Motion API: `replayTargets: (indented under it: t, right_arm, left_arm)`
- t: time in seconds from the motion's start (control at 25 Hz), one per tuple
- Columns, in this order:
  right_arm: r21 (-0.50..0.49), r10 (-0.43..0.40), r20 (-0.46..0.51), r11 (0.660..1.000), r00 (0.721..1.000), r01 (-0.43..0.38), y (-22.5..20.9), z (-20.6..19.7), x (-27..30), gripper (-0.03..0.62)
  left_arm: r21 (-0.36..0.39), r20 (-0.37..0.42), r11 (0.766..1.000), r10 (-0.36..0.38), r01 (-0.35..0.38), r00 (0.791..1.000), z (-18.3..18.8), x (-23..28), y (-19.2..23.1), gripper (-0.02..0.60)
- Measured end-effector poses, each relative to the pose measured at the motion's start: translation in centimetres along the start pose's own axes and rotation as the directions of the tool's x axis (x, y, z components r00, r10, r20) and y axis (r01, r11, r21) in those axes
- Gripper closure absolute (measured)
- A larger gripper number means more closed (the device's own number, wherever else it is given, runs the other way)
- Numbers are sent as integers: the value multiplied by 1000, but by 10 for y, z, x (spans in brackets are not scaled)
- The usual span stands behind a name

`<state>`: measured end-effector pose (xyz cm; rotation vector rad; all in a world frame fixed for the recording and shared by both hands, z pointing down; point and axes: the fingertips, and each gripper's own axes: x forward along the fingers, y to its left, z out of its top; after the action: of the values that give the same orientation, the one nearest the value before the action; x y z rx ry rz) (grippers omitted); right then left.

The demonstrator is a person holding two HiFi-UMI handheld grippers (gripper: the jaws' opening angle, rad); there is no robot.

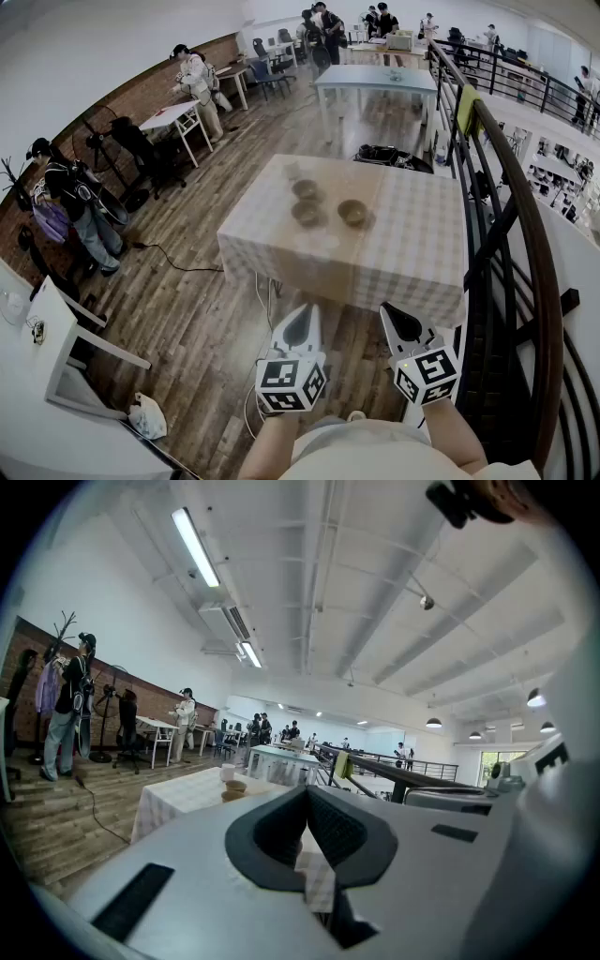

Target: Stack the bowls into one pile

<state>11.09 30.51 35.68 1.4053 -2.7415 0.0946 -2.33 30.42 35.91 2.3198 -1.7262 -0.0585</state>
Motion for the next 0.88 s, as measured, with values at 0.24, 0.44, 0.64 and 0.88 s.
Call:
replayTargets:
  t: [0.24, 0.44, 0.64, 0.88]
  right_arm:
    - [6, -6, -3, 1000, 1000, 6, 2, 3, -3, 595]
    - [10, 1, -4, 1000, 1000, -1, 0, 1, -2, 595]
    - [28, 9, -11, 1000, 1000, -9, -1, -6, -8, 595]
    - [91, -1, -13, 996, 1000, 2, -6, -6, -1, 594]
  left_arm:
    - [-46, -1, 999, 12, -12, 1000, 0, -4, 5, 578]
    - [-45, -4, 999, 12, -12, 1000, -4, -3, 2, 577]
    - [-36, -15, 999, 17, -18, 1000, -11, -3, -3, 578]
    - [-38, -26, 999, 29, -30, 999, -12, -3, 3, 577]
